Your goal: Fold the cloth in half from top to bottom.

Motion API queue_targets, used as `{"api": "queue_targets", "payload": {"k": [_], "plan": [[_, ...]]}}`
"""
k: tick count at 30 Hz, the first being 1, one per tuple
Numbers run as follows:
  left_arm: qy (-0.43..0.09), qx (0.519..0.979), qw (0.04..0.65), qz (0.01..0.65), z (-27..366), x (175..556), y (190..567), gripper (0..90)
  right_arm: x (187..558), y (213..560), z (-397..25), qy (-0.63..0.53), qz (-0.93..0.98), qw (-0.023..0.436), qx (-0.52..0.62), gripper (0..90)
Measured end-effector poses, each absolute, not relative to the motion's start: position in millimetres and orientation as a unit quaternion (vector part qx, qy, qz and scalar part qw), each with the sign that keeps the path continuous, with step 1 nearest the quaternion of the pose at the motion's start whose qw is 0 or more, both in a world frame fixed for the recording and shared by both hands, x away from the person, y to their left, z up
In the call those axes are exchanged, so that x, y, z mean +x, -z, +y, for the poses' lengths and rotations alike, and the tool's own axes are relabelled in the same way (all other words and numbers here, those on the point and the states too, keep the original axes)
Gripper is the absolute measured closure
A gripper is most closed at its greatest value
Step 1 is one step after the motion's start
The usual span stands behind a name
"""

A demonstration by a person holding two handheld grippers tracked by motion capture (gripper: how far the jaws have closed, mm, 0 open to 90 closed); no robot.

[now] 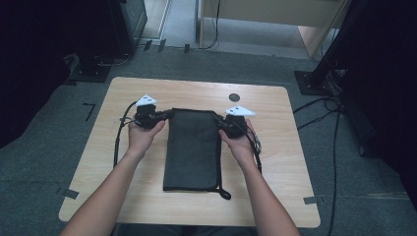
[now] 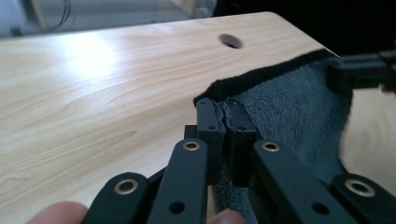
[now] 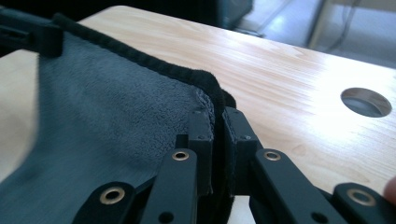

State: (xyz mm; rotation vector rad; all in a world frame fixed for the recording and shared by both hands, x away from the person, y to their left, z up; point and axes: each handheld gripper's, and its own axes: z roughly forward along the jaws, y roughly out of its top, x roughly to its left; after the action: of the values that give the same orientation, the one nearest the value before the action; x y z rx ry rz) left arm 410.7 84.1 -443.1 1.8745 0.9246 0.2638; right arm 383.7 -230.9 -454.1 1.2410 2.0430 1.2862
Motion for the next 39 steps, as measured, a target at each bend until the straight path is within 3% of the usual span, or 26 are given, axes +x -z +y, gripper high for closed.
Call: {"api": "queue_targets", "payload": {"k": [6,16,21,35,36,39], "plan": [[-0.093,0.779,0.506,0.358,97.3,366.5,452.5,86.8,328.6,453.1,-233.4,-0.485,0.755,0.198,0.393,83.4],[-0.082,0.837,0.454,0.294,93.9,286.3,480.8,86.3,258.3,489.3,-241.6,-0.469,0.781,0.15,0.383,83.1],[-0.076,0.847,0.436,0.294,92.3,272.3,500.0,84.9,249.4,507.3,-245.4,-0.45,0.795,0.138,0.384,81.2],[-0.087,0.848,0.44,0.283,101.4,258.4,500.1,84.3,235.4,502.1,-250.1,-0.445,0.81,0.149,0.352,78.7],[-0.086,0.852,0.434,0.279,101.2,256.9,501.1,82.4,233.6,503.1,-251.2,-0.439,0.815,0.152,0.346,75.7],[-0.063,0.855,0.439,0.268,104.4,253.8,502.3,64.5,231.0,508.5,-256.5,-0.417,0.828,0.134,0.35,62.7]]}}
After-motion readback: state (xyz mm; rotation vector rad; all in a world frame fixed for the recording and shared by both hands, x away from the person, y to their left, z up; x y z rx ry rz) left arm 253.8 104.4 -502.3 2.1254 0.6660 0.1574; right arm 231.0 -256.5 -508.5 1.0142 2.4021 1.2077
